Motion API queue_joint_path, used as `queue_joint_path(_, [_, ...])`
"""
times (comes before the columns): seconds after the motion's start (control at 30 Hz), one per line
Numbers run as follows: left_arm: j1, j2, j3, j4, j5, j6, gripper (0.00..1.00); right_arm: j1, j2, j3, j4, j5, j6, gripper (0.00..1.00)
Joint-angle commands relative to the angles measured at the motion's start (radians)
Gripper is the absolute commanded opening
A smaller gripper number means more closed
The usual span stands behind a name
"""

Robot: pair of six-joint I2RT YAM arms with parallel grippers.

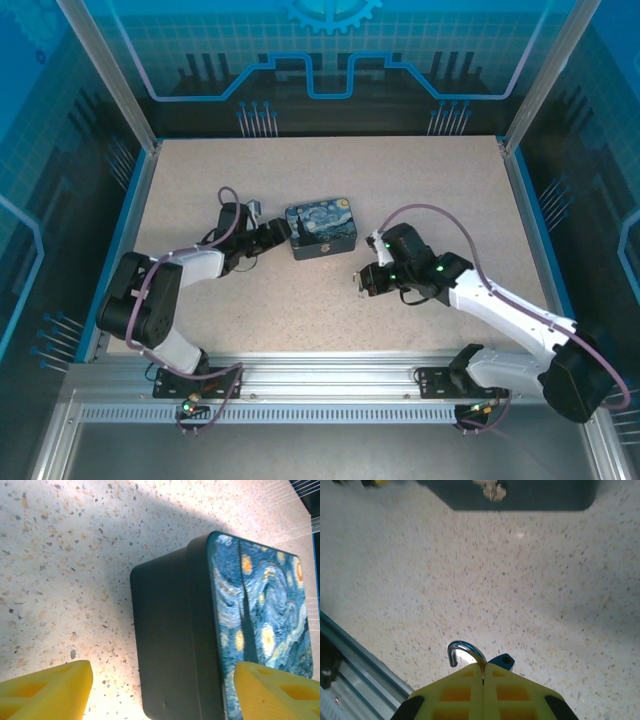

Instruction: Unlock the padlock with the key

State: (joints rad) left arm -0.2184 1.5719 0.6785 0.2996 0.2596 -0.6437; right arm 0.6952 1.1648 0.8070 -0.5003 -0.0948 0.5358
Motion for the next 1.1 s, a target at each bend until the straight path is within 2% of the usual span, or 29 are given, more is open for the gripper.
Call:
queue_joint_path(0.0, [0.007, -0.122, -0.023, -0.007, 0.002, 0.041, 0.76, 0.038, 0.071, 0.057, -0.136, 0.059, -0.011, 0.0])
queue_joint_path(0.17, [0.007, -0.317, -0.079, -0.092, -0.046, 0.072, 0.76, 0.077, 0.243, 0.154, -0.149, 0.073, -0.021, 0.0])
queue_joint_path(0.4, [0.007, -0.553, -0.127, -0.247, -0.108, 0.116, 0.78, 0.103, 0.418, 0.213, -0.063, 0.052, -0.02, 0.0])
queue_joint_path(0.7, [0.008, -0.702, -0.137, -0.35, -0.137, 0.146, 0.79, 0.105, 0.54, 0.257, -0.011, 0.03, -0.009, 0.0])
queue_joint_path(0.87, [0.008, -0.729, -0.147, -0.344, -0.134, 0.159, 0.8, 0.105, 0.544, 0.252, 0.016, 0.021, -0.017, 0.12])
queue_joint_path(1.0, [0.008, -0.748, -0.16, -0.324, -0.13, 0.165, 0.8, 0.101, 0.488, 0.234, 0.035, 0.043, -0.023, 0.25])
queue_joint_path(1.07, [0.008, -0.76, -0.163, -0.321, -0.134, 0.168, 0.79, 0.092, 0.447, 0.227, 0.032, 0.059, -0.033, 0.27])
